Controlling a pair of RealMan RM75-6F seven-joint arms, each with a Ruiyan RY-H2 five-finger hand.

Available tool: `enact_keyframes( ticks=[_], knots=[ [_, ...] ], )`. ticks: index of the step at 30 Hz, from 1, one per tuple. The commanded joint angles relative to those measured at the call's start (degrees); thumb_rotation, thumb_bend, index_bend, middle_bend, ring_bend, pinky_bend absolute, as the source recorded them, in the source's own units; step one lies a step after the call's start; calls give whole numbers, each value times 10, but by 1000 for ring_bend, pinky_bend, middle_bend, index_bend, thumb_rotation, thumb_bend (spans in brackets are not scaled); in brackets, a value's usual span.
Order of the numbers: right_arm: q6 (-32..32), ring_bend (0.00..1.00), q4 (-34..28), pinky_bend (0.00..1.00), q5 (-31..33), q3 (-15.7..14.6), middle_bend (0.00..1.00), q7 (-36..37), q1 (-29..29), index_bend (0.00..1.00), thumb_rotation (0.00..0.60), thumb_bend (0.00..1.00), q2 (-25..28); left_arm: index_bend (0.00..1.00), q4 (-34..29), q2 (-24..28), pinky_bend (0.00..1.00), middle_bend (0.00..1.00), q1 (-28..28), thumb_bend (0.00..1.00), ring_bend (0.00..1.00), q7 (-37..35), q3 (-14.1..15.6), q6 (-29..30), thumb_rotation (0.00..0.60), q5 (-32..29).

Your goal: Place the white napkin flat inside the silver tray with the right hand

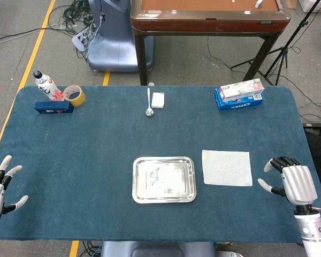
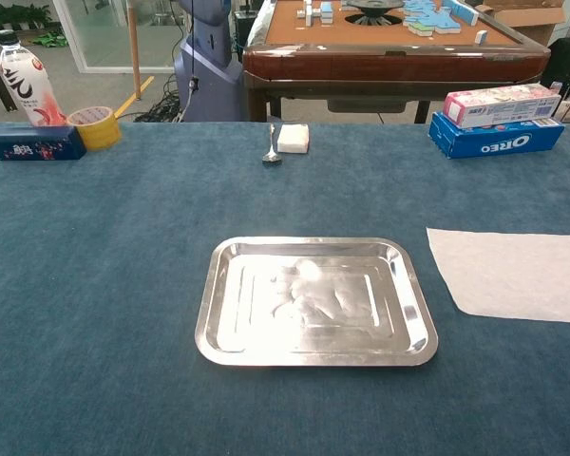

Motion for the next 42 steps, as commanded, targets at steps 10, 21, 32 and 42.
enact_keyframes(
  ticks=[10,21,32,42],
  knots=[
    [-21,499,15,659,7,-1,612,-11,7,568,600,155,-8,209,2,1,221,0,2,171,0,-4,0,2,600,-2],
    [-91,979,73,984,3,-26,1000,-9,30,568,600,70,2,209,2,1,234,0,10,171,0,-3,2,15,600,0],
    [-157,1000,117,1000,11,-47,1000,-22,50,549,600,0,2,209,1,-2,241,0,13,171,0,5,4,15,600,0],
    [-181,1000,174,1000,13,-55,1000,-35,60,518,600,0,-33,209,2,-2,242,0,13,171,0,4,3,15,600,-1]
  ],
)
